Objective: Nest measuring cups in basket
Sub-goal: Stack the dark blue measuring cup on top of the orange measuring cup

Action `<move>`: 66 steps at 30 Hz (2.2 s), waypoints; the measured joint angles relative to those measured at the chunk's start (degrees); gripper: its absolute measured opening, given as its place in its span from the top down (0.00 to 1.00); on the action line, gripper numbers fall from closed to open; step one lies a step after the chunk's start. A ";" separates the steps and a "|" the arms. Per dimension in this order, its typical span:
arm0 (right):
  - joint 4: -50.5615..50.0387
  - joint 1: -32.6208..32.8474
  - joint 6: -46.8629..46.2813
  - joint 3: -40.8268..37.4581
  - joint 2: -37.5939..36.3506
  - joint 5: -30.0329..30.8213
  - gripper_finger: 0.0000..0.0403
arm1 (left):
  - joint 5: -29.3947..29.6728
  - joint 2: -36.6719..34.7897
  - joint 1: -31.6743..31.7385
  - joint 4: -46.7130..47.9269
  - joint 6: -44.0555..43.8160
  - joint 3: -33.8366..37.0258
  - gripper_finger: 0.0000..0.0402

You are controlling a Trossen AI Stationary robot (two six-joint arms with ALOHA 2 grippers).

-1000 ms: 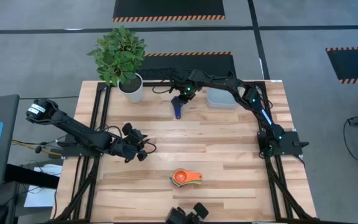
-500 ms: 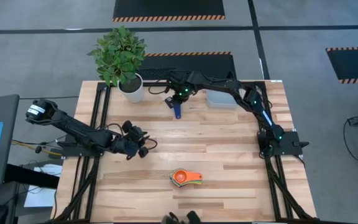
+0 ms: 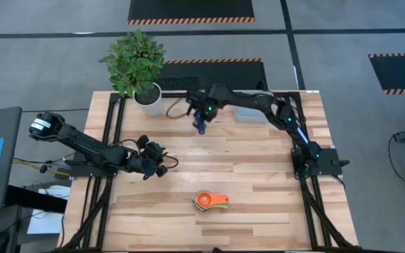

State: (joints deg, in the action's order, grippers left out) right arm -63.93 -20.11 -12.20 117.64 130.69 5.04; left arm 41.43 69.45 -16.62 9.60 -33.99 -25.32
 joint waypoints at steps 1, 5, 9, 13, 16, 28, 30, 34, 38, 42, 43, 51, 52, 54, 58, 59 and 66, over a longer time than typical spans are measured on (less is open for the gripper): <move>0.48 0.87 0.11 -2.10 -1.47 0.37 0.99 | -0.22 0.00 0.00 0.00 -0.13 0.00 0.80; 10.19 3.94 -0.14 -15.87 -9.16 -0.82 0.98 | -0.24 0.00 0.15 -0.08 -1.18 0.00 0.80; 25.23 6.31 -3.83 -33.22 -20.18 -0.60 0.97 | -0.33 0.00 2.52 -3.45 0.52 0.00 0.80; 38.79 8.94 -9.10 -46.50 -29.74 -0.57 0.97 | -5.34 1.14 9.79 -14.55 6.97 0.00 0.80; 45.58 10.58 -10.13 -53.55 -36.16 1.46 0.94 | -14.19 3.83 17.26 -22.43 12.90 -1.59 0.80; 55.07 12.51 -12.70 -73.20 -52.08 18.97 0.87 | -23.56 23.93 32.78 -15.54 23.95 -22.91 0.80; 55.25 12.26 -12.87 -74.42 -52.94 19.68 0.86 | -25.21 26.92 33.99 -14.41 24.99 -26.10 0.80; 51.94 11.73 -14.36 -74.89 -54.23 19.59 0.85 | -24.20 32.31 35.83 -9.24 26.06 -32.78 0.80; 52.01 12.08 -14.98 -74.85 -54.65 19.15 0.84 | -21.24 37.34 38.47 -4.14 27.98 -39.44 0.80; 52.37 13.66 -17.23 -74.79 -54.68 19.04 0.83 | -21.03 41.47 41.67 -0.21 30.50 -44.57 0.80; 52.21 14.09 -17.64 -74.79 -54.68 19.02 0.83 | -22.37 42.41 42.54 0.06 31.11 -45.53 0.80; 49.43 17.35 -19.74 -74.79 -54.68 18.91 0.83 | -37.81 45.18 47.41 2.45 29.85 -48.76 0.80; 49.14 17.57 -19.89 -74.79 -54.68 18.92 0.83 | -37.81 45.18 47.78 2.36 29.83 -48.78 0.80; 48.89 17.86 -19.94 -74.79 -54.68 18.95 0.83 | -37.84 45.18 48.44 2.91 29.66 -48.78 0.80; 48.93 17.85 -19.92 -74.79 -54.67 18.96 0.83 | -37.96 46.26 49.09 3.28 29.96 -48.83 0.80; 48.95 17.85 -19.92 -74.79 -54.66 18.97 0.83 | -39.06 46.87 49.07 3.72 29.96 -48.80 0.80; 48.14 18.29 -22.19 -74.76 -54.66 18.97 0.83 | -41.58 48.59 48.43 3.83 29.87 -48.96 0.83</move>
State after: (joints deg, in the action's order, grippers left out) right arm -15.79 -1.82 -34.40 42.87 76.03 24.01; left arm -0.15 118.04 31.81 13.44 -4.13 -74.28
